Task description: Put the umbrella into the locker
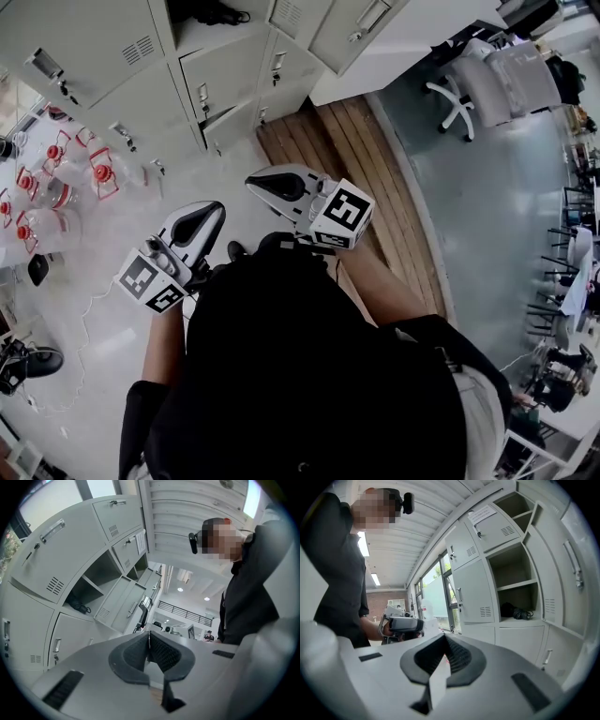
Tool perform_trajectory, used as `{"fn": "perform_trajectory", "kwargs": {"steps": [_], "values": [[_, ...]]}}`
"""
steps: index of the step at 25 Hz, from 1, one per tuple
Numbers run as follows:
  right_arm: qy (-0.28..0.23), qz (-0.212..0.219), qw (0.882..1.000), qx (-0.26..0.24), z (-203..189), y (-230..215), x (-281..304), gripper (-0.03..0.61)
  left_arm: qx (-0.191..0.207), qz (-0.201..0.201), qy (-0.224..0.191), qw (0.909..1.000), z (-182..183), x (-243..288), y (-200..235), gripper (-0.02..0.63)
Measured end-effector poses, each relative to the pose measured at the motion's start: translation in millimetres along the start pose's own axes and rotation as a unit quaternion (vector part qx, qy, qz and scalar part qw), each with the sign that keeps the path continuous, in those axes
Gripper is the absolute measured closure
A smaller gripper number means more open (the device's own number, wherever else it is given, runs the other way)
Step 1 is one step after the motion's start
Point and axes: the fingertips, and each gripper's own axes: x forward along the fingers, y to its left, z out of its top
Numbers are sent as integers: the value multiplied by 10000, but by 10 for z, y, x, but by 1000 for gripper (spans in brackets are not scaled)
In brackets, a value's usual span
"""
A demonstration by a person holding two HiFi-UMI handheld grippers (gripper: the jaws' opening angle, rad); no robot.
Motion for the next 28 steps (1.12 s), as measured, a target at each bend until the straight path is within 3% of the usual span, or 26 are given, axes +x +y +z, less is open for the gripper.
{"fn": "perform_trajectory", "kwargs": {"steps": [8, 14, 28], "values": [[130, 149, 9997, -131, 72, -38, -35, 568, 227, 88, -48, 9997, 204, 77, 51, 595], [51, 76, 9999, -86, 67, -59, -132, 568, 288, -34, 113, 9995, 98, 223, -78, 595], [-36, 78, 9998, -163, 118, -146, -39, 568, 287, 213, 161, 9992, 90, 113, 4, 595]]}}
